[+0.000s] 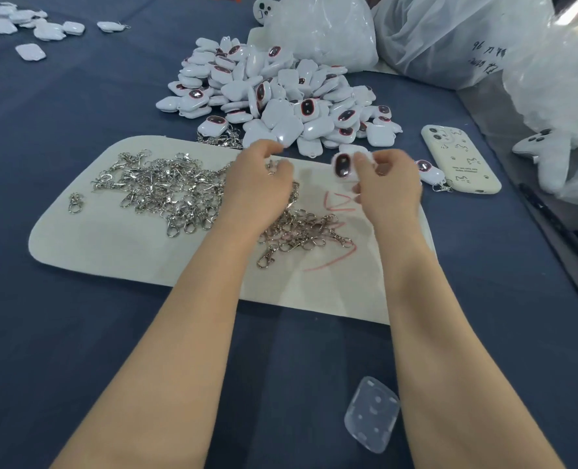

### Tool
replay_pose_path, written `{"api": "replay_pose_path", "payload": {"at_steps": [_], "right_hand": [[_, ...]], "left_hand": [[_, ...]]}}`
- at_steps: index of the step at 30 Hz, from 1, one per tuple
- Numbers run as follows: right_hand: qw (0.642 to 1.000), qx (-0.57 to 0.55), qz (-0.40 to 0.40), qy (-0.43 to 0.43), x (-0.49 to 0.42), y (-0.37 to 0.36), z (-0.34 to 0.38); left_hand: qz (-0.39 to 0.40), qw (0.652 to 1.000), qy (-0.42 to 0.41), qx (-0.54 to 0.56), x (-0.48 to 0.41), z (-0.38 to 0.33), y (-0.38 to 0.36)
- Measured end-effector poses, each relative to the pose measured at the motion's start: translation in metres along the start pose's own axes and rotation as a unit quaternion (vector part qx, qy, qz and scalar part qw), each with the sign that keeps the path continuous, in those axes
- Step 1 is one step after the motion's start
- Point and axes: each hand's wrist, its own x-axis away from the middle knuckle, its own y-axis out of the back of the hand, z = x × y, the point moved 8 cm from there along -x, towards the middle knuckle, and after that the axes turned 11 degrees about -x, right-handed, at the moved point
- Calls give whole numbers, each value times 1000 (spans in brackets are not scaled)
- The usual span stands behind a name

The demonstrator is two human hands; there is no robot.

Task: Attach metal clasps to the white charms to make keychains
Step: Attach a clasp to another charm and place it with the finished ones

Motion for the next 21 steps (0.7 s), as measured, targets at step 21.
{"api": "replay_pose_path", "payload": {"at_steps": [21], "right_hand": [[927,292,199,122,13,-138,20]], "left_hand": [[-158,867,209,424,1,49,17]]}}
